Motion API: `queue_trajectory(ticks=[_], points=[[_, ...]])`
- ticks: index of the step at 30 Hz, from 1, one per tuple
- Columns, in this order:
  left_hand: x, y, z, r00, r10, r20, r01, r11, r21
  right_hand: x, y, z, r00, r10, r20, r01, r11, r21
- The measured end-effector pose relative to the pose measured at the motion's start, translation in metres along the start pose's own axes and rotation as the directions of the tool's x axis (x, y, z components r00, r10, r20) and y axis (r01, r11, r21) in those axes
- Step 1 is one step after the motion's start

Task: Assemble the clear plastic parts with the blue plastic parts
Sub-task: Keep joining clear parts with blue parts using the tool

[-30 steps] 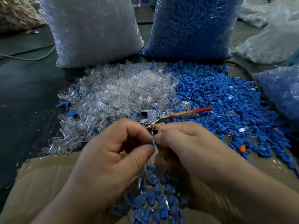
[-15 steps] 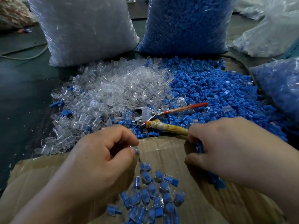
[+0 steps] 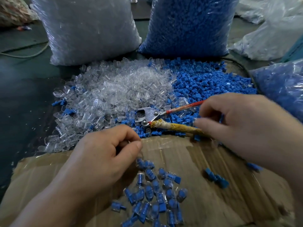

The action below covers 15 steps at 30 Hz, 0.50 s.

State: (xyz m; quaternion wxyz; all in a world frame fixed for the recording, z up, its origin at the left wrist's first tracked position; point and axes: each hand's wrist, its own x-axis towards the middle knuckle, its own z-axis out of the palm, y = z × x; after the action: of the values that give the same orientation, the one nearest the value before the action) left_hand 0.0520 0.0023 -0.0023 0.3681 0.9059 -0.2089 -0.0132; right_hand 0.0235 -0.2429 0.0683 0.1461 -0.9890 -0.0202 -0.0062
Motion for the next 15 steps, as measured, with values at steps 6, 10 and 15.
queue_trajectory(ticks=[6, 10, 15], points=[[0.001, -0.005, 0.000, 0.985, -0.103, -0.141, 0.112, 0.992, 0.062, -0.040, 0.027, -0.009, 0.983, 0.090, -0.157, -0.112, 0.984, -0.138], [0.000, -0.007, 0.003, 0.966, -0.142, -0.214, 0.165, 0.982, 0.096, -0.073, 0.038, 0.029, 0.959, 0.268, 0.087, -0.232, 0.926, -0.298], [0.003, -0.005, 0.003, 0.978, -0.153, -0.145, 0.197, 0.909, 0.367, -0.076, 0.022, 0.053, 0.969, 0.231, 0.087, -0.180, 0.903, -0.389]])
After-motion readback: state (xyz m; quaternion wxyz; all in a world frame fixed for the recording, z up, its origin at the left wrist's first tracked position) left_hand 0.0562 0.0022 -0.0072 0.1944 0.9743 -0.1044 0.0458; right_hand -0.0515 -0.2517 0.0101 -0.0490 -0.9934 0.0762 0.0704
